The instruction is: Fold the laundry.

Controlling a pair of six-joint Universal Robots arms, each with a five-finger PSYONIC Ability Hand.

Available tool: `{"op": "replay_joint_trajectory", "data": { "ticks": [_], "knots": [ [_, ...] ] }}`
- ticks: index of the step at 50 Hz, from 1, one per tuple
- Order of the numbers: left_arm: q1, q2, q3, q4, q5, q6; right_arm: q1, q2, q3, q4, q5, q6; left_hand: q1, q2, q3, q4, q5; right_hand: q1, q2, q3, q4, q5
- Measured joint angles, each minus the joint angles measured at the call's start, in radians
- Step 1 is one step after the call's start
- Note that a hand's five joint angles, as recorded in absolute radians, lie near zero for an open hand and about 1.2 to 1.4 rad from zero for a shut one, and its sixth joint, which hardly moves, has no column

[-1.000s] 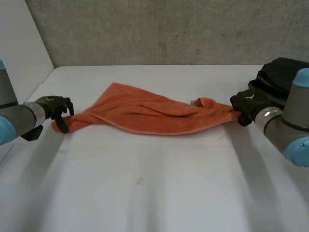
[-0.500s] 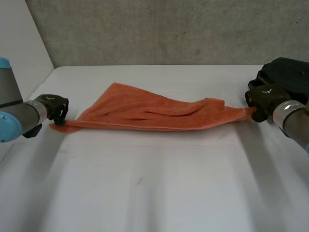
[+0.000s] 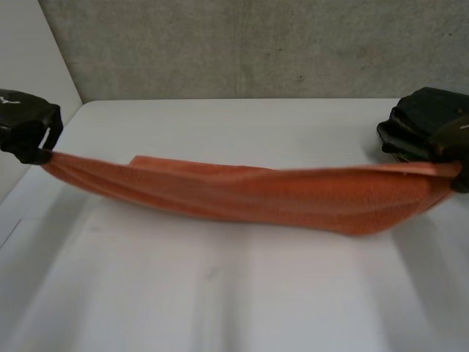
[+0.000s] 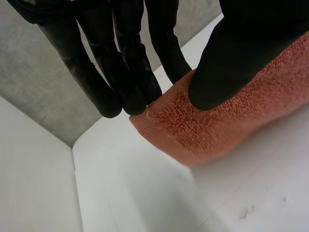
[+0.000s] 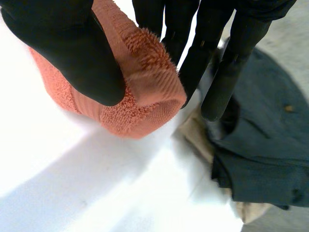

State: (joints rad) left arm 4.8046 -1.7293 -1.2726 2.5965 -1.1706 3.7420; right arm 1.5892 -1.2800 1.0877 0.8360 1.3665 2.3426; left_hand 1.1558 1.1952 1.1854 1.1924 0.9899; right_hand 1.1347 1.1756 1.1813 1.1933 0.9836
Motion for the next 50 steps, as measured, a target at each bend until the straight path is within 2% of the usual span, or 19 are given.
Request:
{"op": "replay_joint_trajectory", "data": {
  "ticks": [5, 11, 17, 18, 19, 24, 28, 34, 40, 46, 50],
  "knots": [
    [-0.048, -0.114, 0.028, 0.054, -0.036, 0.029, 0.041, 0.086, -0.020, 0.001, 0.024, -0.027, 0.000, 0.000, 0.000, 0.003, 0.000, 0.000, 0.000, 0.000, 0.000, 0.000],
    [-0.118, -0.305, 0.200, 0.141, -0.128, 0.008, 0.114, 0.202, -0.109, -0.133, 0.107, 0.020, 0.000, 0.002, 0.003, 0.003, 0.000, 0.000, 0.000, 0.001, 0.000, 0.000],
    [-0.163, -0.393, 0.459, 0.246, -0.173, -0.137, 0.163, 0.249, -0.258, -0.418, 0.191, 0.134, 0.000, 0.002, 0.003, 0.004, 0.000, 0.000, 0.000, 0.006, 0.001, 0.000],
    [-0.170, -0.395, 0.550, 0.305, -0.186, -0.210, 0.175, 0.248, -0.308, -0.551, 0.216, 0.184, 0.000, 0.002, 0.003, 0.004, 0.000, 0.000, 0.000, 0.006, 0.001, 0.000],
    [-0.172, -0.393, 0.592, 0.338, -0.193, -0.248, 0.179, 0.246, -0.326, -0.613, 0.226, 0.207, 0.000, 0.002, 0.003, 0.004, 0.000, 0.000, 0.000, 0.006, 0.001, 0.000],
    [-0.169, -0.355, 0.741, 0.528, -0.239, -0.427, 0.200, 0.225, -0.384, -0.952, 0.252, 0.313, 0.000, 0.002, 0.004, 0.004, 0.000, 0.000, 0.000, 0.006, 0.001, 0.000],
    [-0.155, -0.325, 0.797, 0.626, -0.257, -0.521, 0.222, 0.225, -0.400, -1.098, 0.239, 0.351, 0.000, 0.002, 0.004, 0.004, 0.000, 0.000, 0.000, 0.006, 0.001, 0.008],
    [-0.137, -0.312, 0.745, 0.612, -0.222, -0.543, 0.247, 0.265, -0.409, -1.037, 0.201, 0.352, 0.000, 0.002, 0.004, 0.004, 0.000, 0.000, 0.000, 0.006, 0.001, 0.009],
    [-0.107, -0.303, 0.557, 0.595, -0.193, -0.515, 0.259, 0.330, -0.376, -0.911, 0.176, 0.346, 0.000, 0.002, 0.004, 0.004, 0.000, 0.000, 0.000, 0.006, 0.001, 0.009],
    [-0.086, -0.306, 0.305, 0.607, -0.180, -0.435, 0.265, 0.404, -0.267, -0.822, 0.152, 0.342, 0.000, 0.002, 0.004, 0.004, 0.000, 0.000, 0.000, 0.006, 0.002, 0.009],
    [-0.076, -0.312, 0.124, 0.616, -0.144, -0.340, 0.268, 0.442, -0.165, -0.774, 0.140, 0.324, 0.000, 0.002, 0.004, 0.004, 0.000, 0.000, 0.000, 0.006, 0.001, 0.010]
  ]
}}
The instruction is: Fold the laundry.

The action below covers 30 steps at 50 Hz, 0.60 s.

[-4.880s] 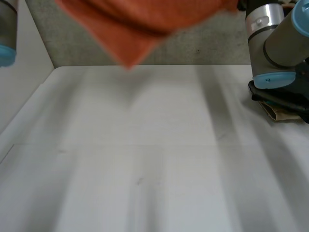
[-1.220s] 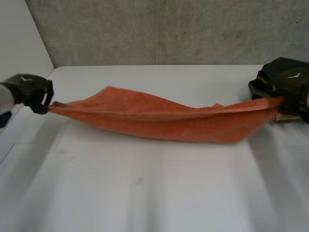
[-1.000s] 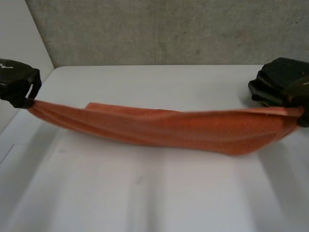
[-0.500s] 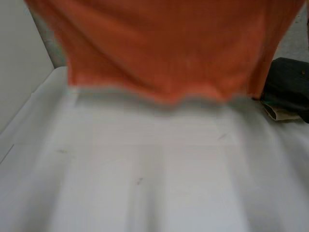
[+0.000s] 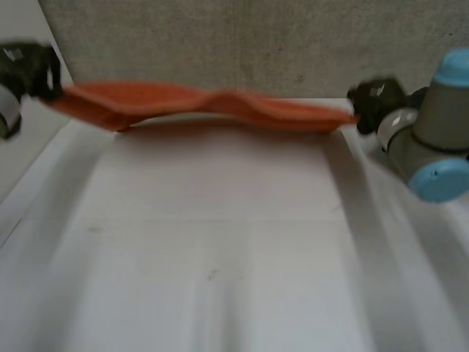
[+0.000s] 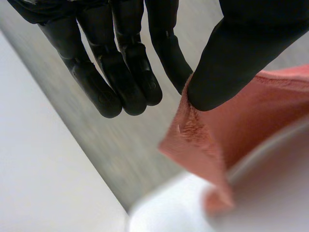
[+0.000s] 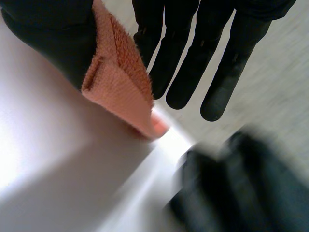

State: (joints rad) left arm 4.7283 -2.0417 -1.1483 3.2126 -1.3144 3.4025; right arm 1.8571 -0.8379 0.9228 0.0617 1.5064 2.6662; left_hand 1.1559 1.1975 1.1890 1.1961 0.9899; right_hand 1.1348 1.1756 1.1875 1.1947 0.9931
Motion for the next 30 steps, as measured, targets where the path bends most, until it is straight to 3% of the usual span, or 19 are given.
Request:
{"op": "replay_joint_trajectory", "data": {
  "ticks": [5, 10, 16, 22, 26, 30],
  "knots": [
    [0.020, 0.009, -0.171, -0.002, 0.069, 0.145, -0.004, 0.000, 0.120, 0.084, -0.003, -0.064, 0.000, 0.000, 0.000, 0.000, 0.000, 0.000, 0.000, 0.000, 0.000, 0.000],
    [0.061, 0.076, -0.337, -0.080, 0.113, 0.357, -0.027, -0.096, 0.256, 0.272, 0.007, -0.192, 0.000, 0.000, 0.000, 0.000, 0.000, 0.000, 0.000, 0.000, 0.000, 0.000],
    [0.125, 0.230, -0.509, -0.321, 0.097, 0.654, -0.094, -0.268, 0.426, 0.567, 0.014, -0.398, 0.000, 0.000, 0.000, 0.000, 0.000, 0.000, 0.000, 0.000, 0.000, 0.000],
    [0.172, 0.324, -0.618, -0.538, 0.104, 0.917, -0.160, -0.350, 0.519, 0.672, 0.009, -0.606, 0.000, 0.000, 0.000, 0.000, 0.000, 0.000, 0.000, 0.000, 0.000, 0.000],
    [0.156, 0.316, -0.598, -0.554, 0.107, 0.958, -0.173, -0.321, 0.501, 0.618, 0.007, -0.637, 0.000, 0.000, 0.000, 0.000, 0.000, 0.000, 0.000, 0.000, 0.000, 0.000],
    [0.094, 0.268, -0.512, -0.501, 0.084, 0.873, -0.171, -0.263, 0.451, 0.549, 0.010, -0.599, 0.000, 0.000, 0.000, 0.000, 0.000, 0.000, 0.000, 0.000, 0.000, 0.000]
  ]
}}
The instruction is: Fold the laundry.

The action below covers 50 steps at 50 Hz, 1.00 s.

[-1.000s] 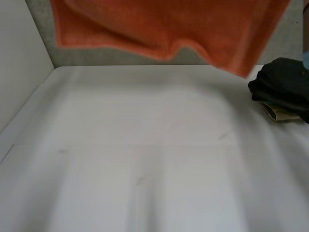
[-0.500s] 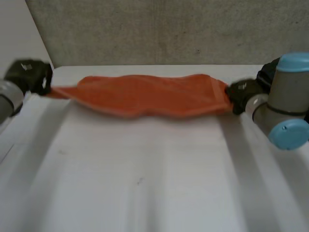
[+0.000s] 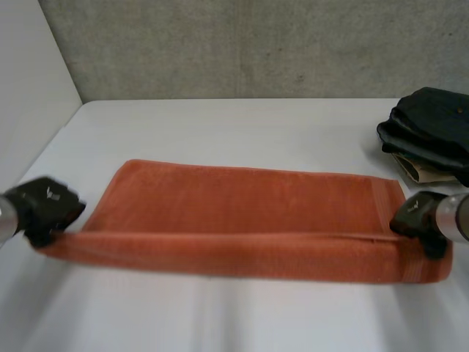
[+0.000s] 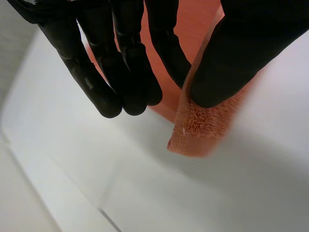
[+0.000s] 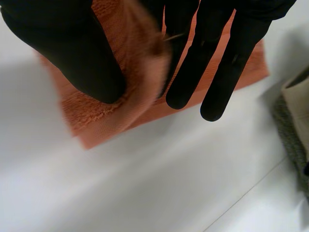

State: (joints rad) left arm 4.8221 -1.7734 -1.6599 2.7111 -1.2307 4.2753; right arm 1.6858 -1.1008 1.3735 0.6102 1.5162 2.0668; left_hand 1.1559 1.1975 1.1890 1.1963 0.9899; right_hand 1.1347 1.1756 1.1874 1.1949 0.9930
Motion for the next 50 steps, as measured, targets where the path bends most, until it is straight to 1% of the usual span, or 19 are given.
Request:
{"op": "replay_joint_trajectory", "data": {
  "ticks": [1, 2, 4, 5, 6, 10, 14, 19, 25, 26, 27, 29, 30, 31, 33, 34, 36, 41, 50],
  "knots": [
    [-0.042, -0.036, 0.062, 0.037, -0.023, -0.070, 0.002, 0.029, -0.026, -0.029, 0.002, 0.026, 0.000, 0.000, 0.000, 0.000, 0.000, 0.000, 0.000, 0.000, 0.000, 0.000],
    [-0.059, -0.051, 0.087, 0.052, -0.033, -0.098, 0.004, 0.047, -0.044, -0.047, 0.005, 0.045, 0.000, 0.000, 0.000, 0.000, 0.000, 0.000, 0.000, 0.000, 0.000, 0.000],
    [-0.059, -0.051, 0.087, 0.052, -0.033, -0.098, 0.004, 0.047, -0.044, -0.047, 0.005, 0.045, 0.000, 0.000, 0.000, 0.000, 0.000, 0.000, 0.000, 0.000, 0.000, 0.000],
    [-0.081, -0.073, 0.122, 0.070, -0.047, -0.135, 0.005, 0.061, -0.057, -0.062, 0.007, 0.061, 0.000, 0.000, 0.000, 0.000, 0.000, 0.000, 0.000, 0.000, 0.000, 0.000],
    [-0.154, -0.150, 0.244, 0.128, -0.096, -0.247, 0.007, 0.107, -0.102, -0.116, 0.019, 0.120, 0.000, 0.000, 0.000, 0.000, 0.000, 0.000, 0.000, 0.000, 0.000, 0.000],
    [-0.231, -0.268, 0.413, 0.188, -0.158, -0.342, 0.009, 0.147, -0.142, -0.203, 0.033, 0.191, 0.000, 0.000, 0.000, 0.000, 0.000, 0.000, 0.000, 0.000, 0.000, 0.000],
    [-0.289, -0.407, 0.604, 0.219, -0.228, -0.387, 0.012, 0.180, -0.168, -0.319, 0.040, 0.239, 0.000, 0.000, 0.000, 0.000, 0.000, 0.000, 0.000, 0.000, 0.000, 0.000],
    [-0.326, -0.547, 0.790, 0.211, -0.290, -0.396, 0.021, 0.224, -0.203, -0.433, 0.045, 0.248, 0.000, 0.000, 0.000, 0.000, 0.000, 0.000, 0.000, 0.000, 0.000, 0.000],
    [-0.355, -0.685, 0.966, 0.180, -0.323, -0.385, 0.031, 0.288, -0.264, -0.505, 0.053, 0.230, 0.000, 0.000, 0.000, 0.000, 0.000, -0.006, -0.007, -0.008, -0.002, -0.002],
    [-0.359, -0.701, 0.986, 0.177, -0.324, -0.384, 0.033, 0.295, -0.272, -0.511, 0.055, 0.228, 0.000, 0.000, 0.000, 0.000, 0.000, -0.074, -0.090, -0.093, -0.087, -0.085],
    [-0.361, -0.710, 0.997, 0.175, -0.325, -0.384, 0.034, 0.301, -0.278, -0.514, 0.056, 0.226, 0.000, 0.000, 0.000, 0.000, 0.000, -0.163, -0.185, -0.168, -0.161, -0.159],
    [-0.368, -0.735, 1.028, 0.172, -0.322, -0.385, 0.042, 0.320, -0.296, -0.524, 0.066, 0.219, -0.133, -0.134, -0.129, -0.134, -0.116, -0.504, -0.524, -0.516, -0.495, -0.517],
    [-0.374, -0.747, 1.043, 0.173, -0.317, -0.387, 0.047, 0.329, -0.305, -0.529, 0.075, 0.214, -0.273, -0.280, -0.271, -0.279, -0.259, -0.619, -0.657, -0.645, -0.612, -0.647],
    [-0.378, -0.753, 1.050, 0.176, -0.313, -0.390, 0.050, 0.334, -0.310, -0.532, 0.083, 0.211, -0.521, -0.473, -0.462, -0.474, -0.451, -0.678, -0.713, -0.712, -0.673, -0.716],
    [-0.385, -0.758, 1.057, 0.184, -0.304, -0.397, 0.057, 0.340, -0.315, -0.535, 0.101, 0.205, -0.867, -0.815, -0.785, -0.806, -0.773, -0.751, -0.789, -0.795, -0.755, -0.802],
    [-0.389, -0.758, 1.057, 0.191, -0.299, -0.402, 0.060, 0.340, -0.316, -0.536, 0.112, 0.203, -0.948, -0.923, -0.911, -0.921, -0.879, -0.791, -0.826, -0.833, -0.797, -0.843],
    [-0.398, -0.750, 1.048, 0.216, -0.288, -0.420, 0.069, 0.332, -0.308, -0.533, 0.141, 0.200, -0.964, -0.986, -0.978, -0.990, -0.940, -0.912, -0.953, -0.962, -0.931, -0.943],
    [-0.410, -0.706, 0.983, 0.282, -0.273, -0.468, 0.077, 0.277, -0.257, -0.526, 0.170, 0.220, -0.964, -0.994, -0.982, -0.993, -0.940, -0.920, -0.971, -0.983, -0.973, -0.945],
    [-0.402, -0.585, 0.799, 0.376, -0.262, -0.531, 0.067, 0.092, -0.075, -0.503, 0.108, 0.340, -0.964, -0.996, -0.982, -0.993, -0.940, -0.920, -0.971, -0.983, -0.973, -0.945]
  ]
}}
